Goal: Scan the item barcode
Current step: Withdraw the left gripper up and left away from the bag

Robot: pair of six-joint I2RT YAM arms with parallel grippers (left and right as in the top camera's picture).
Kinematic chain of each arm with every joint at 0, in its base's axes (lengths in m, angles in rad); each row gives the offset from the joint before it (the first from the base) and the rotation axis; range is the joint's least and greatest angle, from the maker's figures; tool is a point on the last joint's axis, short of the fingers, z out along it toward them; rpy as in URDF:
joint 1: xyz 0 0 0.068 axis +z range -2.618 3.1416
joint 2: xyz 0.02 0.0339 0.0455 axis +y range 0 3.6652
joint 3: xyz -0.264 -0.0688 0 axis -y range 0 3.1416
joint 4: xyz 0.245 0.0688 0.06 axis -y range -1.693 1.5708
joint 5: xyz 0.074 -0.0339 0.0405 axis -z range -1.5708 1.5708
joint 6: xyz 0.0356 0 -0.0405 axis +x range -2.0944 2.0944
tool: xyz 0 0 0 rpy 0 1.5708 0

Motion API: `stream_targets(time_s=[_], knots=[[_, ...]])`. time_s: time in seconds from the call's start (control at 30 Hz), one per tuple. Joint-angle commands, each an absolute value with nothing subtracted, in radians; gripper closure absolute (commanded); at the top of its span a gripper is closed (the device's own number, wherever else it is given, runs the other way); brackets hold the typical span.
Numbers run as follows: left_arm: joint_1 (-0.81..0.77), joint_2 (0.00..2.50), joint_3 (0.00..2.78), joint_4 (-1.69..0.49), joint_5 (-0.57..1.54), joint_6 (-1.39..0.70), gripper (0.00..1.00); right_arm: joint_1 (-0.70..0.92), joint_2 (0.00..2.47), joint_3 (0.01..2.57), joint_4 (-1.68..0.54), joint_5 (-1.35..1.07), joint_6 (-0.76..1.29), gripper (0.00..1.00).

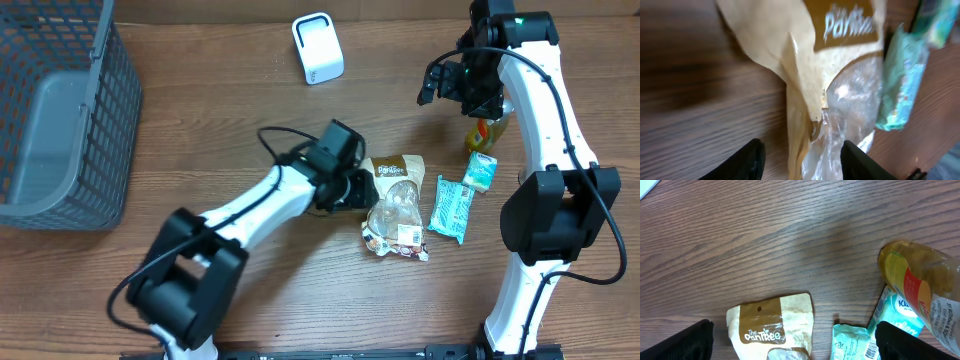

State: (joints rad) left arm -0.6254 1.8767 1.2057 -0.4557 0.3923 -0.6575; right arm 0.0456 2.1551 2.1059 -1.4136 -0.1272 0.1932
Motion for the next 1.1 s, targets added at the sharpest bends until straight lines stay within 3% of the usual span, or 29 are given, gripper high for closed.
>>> stream_targets(time_s=[0.0,0.53,0.63,0.7,0.73,1.07], knots=[[-0.566,1.742,1.209,-0.474,0.393,-0.594,0.48,0.044,2.137,2.131,-1.411,-0.133,0.189,0.0],[-0.245,1.582,1.209,-0.645,0.257,-0.571,0.41,0.044,2.137,2.131,-1.411,-0.133,0.189,0.0],[-0.221,1.582,1.209,-0.679,0.202,-0.572,0.29,0.044,2.137,2.131,-1.411,-0.133,0.189,0.0],[-0.218,1.582,1.209,-0.699,0.174,-0.572,0.14,0.044,2.137,2.131,-1.411,-0.133,0.189,0.0],[-0.218,1.582,1.209,-0.712,0.17,-0.572,0.0,0.044,2.137,2.131,-1.411,-0.133,0.189,0.0],[-0.219,1.582,1.209,-0.728,0.172,-0.575,0.0,0.044,2.137,2.131,-1.411,-0.133,0.189,0.0]])
